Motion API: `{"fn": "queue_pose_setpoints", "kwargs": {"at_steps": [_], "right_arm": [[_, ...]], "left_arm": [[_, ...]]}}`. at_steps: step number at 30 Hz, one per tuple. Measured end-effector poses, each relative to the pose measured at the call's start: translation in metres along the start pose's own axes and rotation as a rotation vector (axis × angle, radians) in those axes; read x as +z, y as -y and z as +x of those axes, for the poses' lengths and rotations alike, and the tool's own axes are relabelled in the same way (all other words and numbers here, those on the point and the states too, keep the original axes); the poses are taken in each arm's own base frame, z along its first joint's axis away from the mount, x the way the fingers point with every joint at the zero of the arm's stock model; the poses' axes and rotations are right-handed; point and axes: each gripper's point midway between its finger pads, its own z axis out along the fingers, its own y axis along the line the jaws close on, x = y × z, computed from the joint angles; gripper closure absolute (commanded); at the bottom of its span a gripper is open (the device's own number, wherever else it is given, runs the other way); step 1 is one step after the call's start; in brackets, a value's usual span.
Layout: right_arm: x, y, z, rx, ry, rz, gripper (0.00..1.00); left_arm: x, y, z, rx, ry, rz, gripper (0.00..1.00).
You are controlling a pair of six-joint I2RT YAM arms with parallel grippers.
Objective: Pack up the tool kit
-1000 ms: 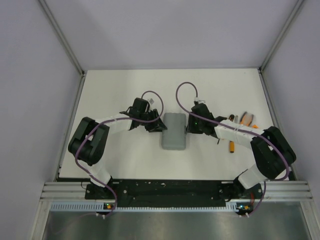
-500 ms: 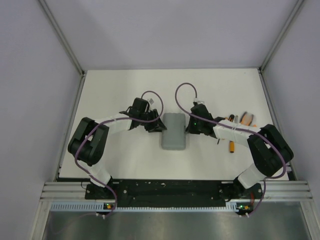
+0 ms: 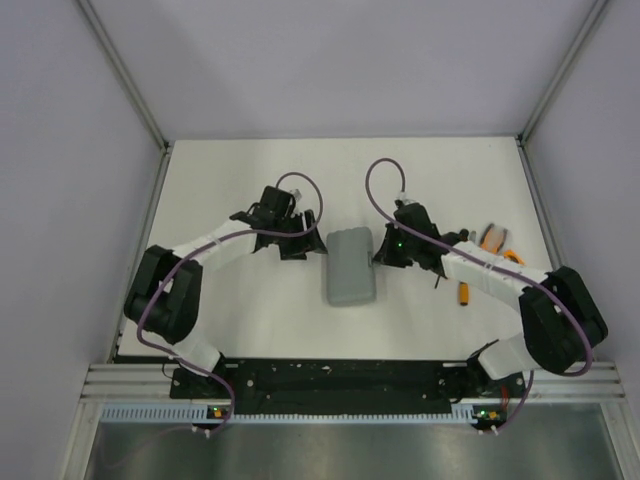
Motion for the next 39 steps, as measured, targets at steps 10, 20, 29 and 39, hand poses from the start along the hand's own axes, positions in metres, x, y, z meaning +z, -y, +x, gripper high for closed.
{"fn": "queue_pose_setpoints", "kwargs": {"at_steps": [10,20,29,39], "right_arm": [[-0.028,-0.013,-0.015,-0.001,0.008,-0.008,1.00],[-0.047,-0.026,-0.026,-0.048,0.030,0.005,1.00],[-0.052,-0.031,-0.027,-0.094,0.039,0.028,1.00],[-0.052,-0.024,-0.032,-0.105,0.064,0.070,1.00]], "left_arm": [[-0.029,0.064,-0.019,0.112,0.089,0.235,0.21],[-0.005,0.103,-0.006,0.175,0.026,0.290,0.18],[0.000,0.115,-0.025,0.217,0.061,0.256,0.18],[0.014,0.064,-0.023,0.212,0.030,-0.006,0.21]]}}
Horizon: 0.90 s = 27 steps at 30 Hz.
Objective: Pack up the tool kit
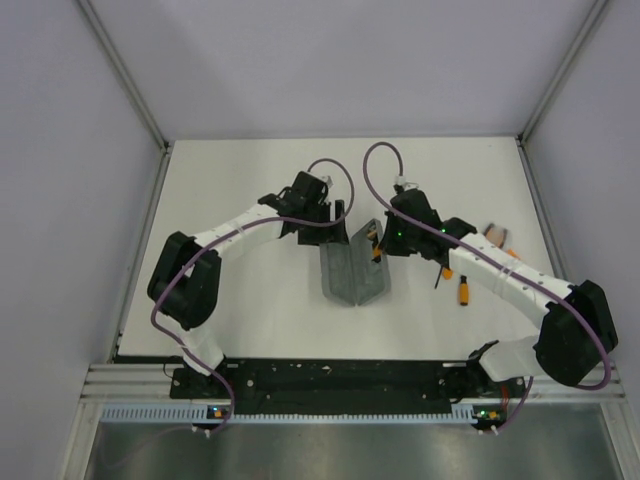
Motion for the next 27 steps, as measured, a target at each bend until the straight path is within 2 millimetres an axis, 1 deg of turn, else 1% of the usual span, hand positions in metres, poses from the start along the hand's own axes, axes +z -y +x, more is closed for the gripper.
{"fn": "queue_pose_setpoints", "kwargs": {"at_steps": [5,8,11,15,16,18,20,22,24,27], "right_arm": [[0.002,0.008,0.001,0.001,0.007,0.032,1.00],[0.008,0.020,0.007,0.011,0.000,0.060,1.00],[0.018,0.034,0.016,0.025,-0.012,0.083,1.00],[0.038,0.046,0.027,0.023,-0.041,0.101,1.00],[0.044,0.047,0.029,0.022,-0.050,0.104,0.98],[0.056,0.047,0.034,0.018,-0.067,0.105,0.91],[0.065,0.050,0.039,0.014,-0.085,0.114,0.80],[0.072,0.052,0.044,0.013,-0.101,0.124,0.69],[0.075,0.051,0.043,0.014,-0.097,0.120,0.56],[0.075,0.052,0.042,0.014,-0.096,0.129,0.49]], "left_arm": [[-0.001,-0.029,0.004,-0.010,0.002,-0.131,0.23],[-0.003,-0.049,0.008,-0.025,0.003,-0.193,0.23],[-0.008,-0.073,0.012,-0.060,0.003,-0.249,0.23],[-0.020,-0.111,0.007,-0.135,0.033,-0.328,0.22],[-0.023,-0.118,0.007,-0.151,0.039,-0.342,0.21],[-0.031,-0.134,0.005,-0.187,0.056,-0.373,0.20],[-0.038,-0.147,0.000,-0.218,0.079,-0.398,0.20],[-0.046,-0.154,-0.006,-0.239,0.101,-0.411,0.18],[-0.054,-0.156,-0.010,-0.248,0.124,-0.414,0.17],[-0.068,-0.156,-0.014,-0.254,0.153,-0.414,0.14]]}}
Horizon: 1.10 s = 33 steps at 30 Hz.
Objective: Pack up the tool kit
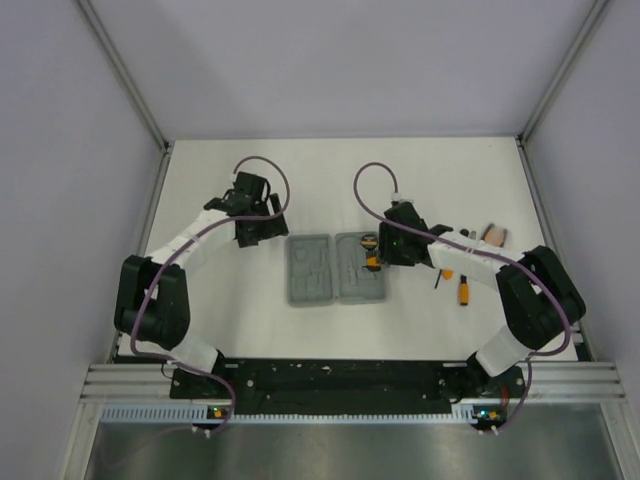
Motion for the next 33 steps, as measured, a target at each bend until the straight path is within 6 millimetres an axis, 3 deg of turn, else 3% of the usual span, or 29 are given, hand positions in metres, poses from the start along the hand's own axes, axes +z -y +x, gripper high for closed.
{"fn": "queue_pose_setpoints", "kwargs": {"at_steps": [5,8,12,16,19,23,27,33], "right_arm": [[-0.006,0.002,-0.009,0.007,0.024,0.007,0.47],[-0.019,0.011,-0.022,0.040,0.055,0.012,0.48],[-0.039,0.039,-0.050,0.132,0.132,0.049,0.56],[-0.045,0.080,-0.071,0.242,0.187,0.128,0.62],[-0.042,0.104,-0.070,0.285,0.177,0.194,0.64],[-0.021,0.124,-0.053,0.299,0.104,0.279,0.63],[-0.010,0.135,-0.038,0.302,0.047,0.334,0.63],[-0.013,0.145,-0.040,0.312,0.067,0.375,0.62]], "left_arm": [[-0.023,0.000,-0.011,0.004,0.052,0.020,0.02],[-0.039,0.003,-0.018,0.006,0.090,0.047,0.02],[-0.065,0.008,-0.025,0.021,0.138,0.097,0.02],[-0.088,0.019,-0.027,0.045,0.165,0.178,0.02],[-0.103,0.026,-0.027,0.067,0.178,0.235,0.02],[-0.116,0.029,-0.026,0.091,0.201,0.269,0.03],[-0.114,0.029,-0.018,0.100,0.186,0.284,0.04],[-0.107,0.028,-0.007,0.105,0.146,0.299,0.04]]}}
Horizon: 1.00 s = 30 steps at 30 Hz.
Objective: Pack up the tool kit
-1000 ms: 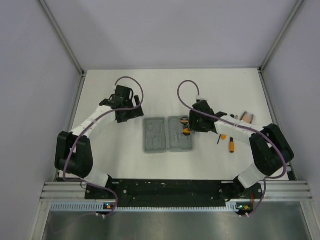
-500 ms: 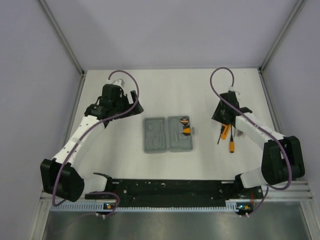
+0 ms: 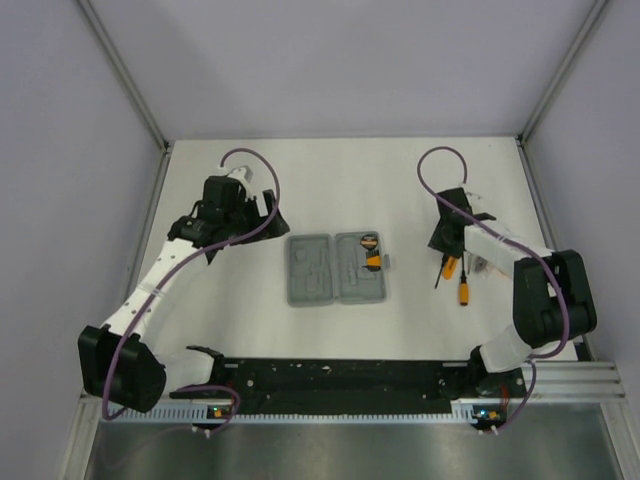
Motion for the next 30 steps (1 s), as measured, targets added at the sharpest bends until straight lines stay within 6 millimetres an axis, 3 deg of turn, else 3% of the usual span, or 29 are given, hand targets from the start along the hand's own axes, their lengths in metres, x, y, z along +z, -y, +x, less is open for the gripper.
{"fn": "queue_pose_setpoints", "kwargs": {"at_steps": [9,15,20,30], "right_arm": [[0.001,0.021,-0.015,0.023,0.031,0.050,0.63],[0.014,0.023,-0.008,-0.016,0.002,0.061,0.69],[0.015,0.019,-0.014,-0.030,0.013,0.053,0.75],[0.015,0.017,-0.018,-0.040,0.021,0.050,0.68]], "left_arm": [[0.005,0.000,0.001,-0.001,-0.008,0.003,0.05],[0.008,0.000,0.002,-0.002,-0.014,0.008,0.05],[0.009,0.000,0.002,-0.003,-0.016,0.006,0.05],[0.009,0.000,0.002,-0.002,-0.017,0.010,0.05]]}}
